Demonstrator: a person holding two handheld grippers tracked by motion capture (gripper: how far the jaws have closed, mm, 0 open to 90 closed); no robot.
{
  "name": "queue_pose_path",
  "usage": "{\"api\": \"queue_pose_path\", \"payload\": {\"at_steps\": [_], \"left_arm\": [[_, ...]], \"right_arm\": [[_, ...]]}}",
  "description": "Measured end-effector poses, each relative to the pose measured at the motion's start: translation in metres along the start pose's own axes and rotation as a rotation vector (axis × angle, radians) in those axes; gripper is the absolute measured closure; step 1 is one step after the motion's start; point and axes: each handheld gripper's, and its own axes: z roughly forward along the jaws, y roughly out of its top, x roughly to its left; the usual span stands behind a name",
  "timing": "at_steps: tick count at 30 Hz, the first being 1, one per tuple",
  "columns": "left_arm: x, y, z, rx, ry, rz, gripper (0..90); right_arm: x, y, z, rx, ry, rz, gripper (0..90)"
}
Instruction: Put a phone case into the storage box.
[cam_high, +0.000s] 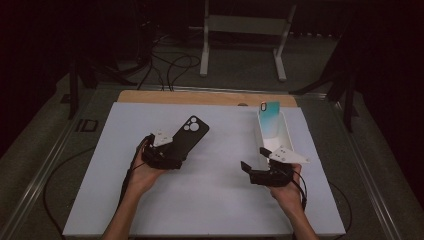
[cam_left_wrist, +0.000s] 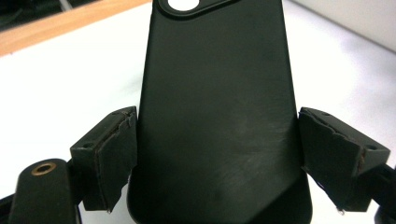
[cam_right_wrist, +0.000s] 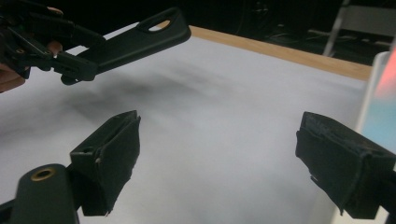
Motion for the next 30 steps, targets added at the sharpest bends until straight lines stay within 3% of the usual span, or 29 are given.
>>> {"api": "queue_pose_path", "payload": {"at_steps": [3,19,30], "left_arm": [[-0.004,0.000,-0.006,-0.024,-0.003,0.005,15.5],[-0.017,0.001,-0.036,-0.163,-0.024,0.055,15.5],[-0.034,0.009,-0.040,-0.203,-0.053,0.085,15.4]], "right_arm": [[0.003,0.009,0.003,0.007,0.012,-0.018,13.1],[0.011,0.061,0.027,0.012,0.080,-0.015,12.2],[0.025,0.086,0.051,0.029,0.185,0.010,14.3]]}}
